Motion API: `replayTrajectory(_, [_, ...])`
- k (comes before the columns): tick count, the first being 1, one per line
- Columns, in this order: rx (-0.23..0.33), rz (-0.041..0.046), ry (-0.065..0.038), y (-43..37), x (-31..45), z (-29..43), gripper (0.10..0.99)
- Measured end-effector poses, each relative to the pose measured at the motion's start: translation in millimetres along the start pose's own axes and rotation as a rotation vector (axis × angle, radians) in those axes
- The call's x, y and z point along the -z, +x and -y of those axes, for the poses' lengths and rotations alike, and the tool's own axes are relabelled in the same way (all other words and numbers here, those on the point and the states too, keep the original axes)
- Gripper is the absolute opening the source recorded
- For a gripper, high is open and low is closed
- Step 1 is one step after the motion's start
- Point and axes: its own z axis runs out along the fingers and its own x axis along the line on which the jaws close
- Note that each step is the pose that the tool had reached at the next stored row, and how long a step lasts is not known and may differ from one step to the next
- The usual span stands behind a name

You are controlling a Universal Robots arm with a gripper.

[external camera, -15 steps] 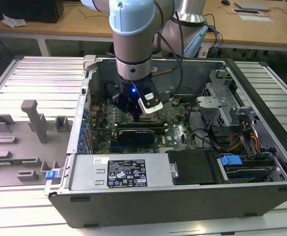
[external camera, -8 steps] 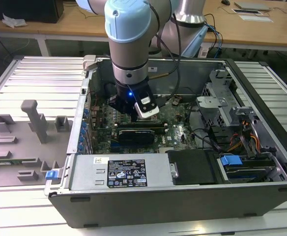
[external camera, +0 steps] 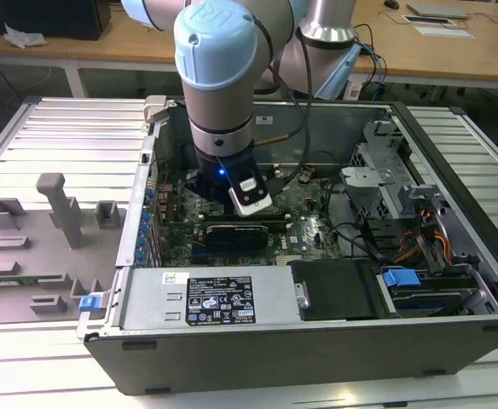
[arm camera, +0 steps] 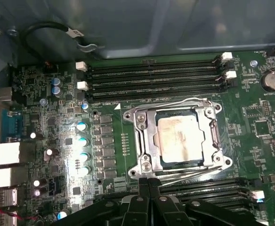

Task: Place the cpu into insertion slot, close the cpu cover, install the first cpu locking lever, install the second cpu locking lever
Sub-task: 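Install the second cpu locking lever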

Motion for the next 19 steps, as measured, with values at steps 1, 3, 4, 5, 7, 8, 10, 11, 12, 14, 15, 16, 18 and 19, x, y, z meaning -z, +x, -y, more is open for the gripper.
replayTrajectory(1, [0.0,-0.0002,-0.003,0.3,-1.4,0.3,0.106])
replayTrajectory(3, [-0.001,-0.0009,-0.009,1.7,-3.7,1.0,0.106])
replayTrajectory(4, [-0.001,-0.0013,-0.014,2.5,-4.9,1.3,0.106])
replayTrajectory(5, [-0.002,-0.0021,-0.023,3.9,-6.5,1.8,0.106])
replayTrajectory(7, [-0.002,-0.0027,-0.029,4.8,-8.1,1.9,0.106])
replayTrajectory(8, [-0.003,-0.003,-0.032,5.2,-9.2,1.8,0.106])
replayTrajectory(10, [-0.003,-0.0031,-0.034,5.9,-11.0,1.2,0.106])
replayTrajectory(11, [-0.003,-0.0032,-0.034,6.8,-12.3,0.3,0.106])
replayTrajectory(12, [-0.003,-0.0032,-0.034,7.0,-12.8,0.1,0.106])
replayTrajectory(14, [-0.003,-0.0033,-0.034,7.1,-13.1,0.0,0.106])
replayTrajectory(15, [-0.003,-0.0033,-0.034,7.1,-13.1,0.0,0.106])
replayTrajectory(16, [-0.003,-0.0033,-0.034,7.1,-13.1,-0.1,0.106])
replayTrajectory(18, [-0.003,-0.003,-0.035,7.0,-11.8,-0.4,0.106])
replayTrajectory(19, [-0.003,-0.0029,-0.035,6.9,-9.5,-1.0,0.106])
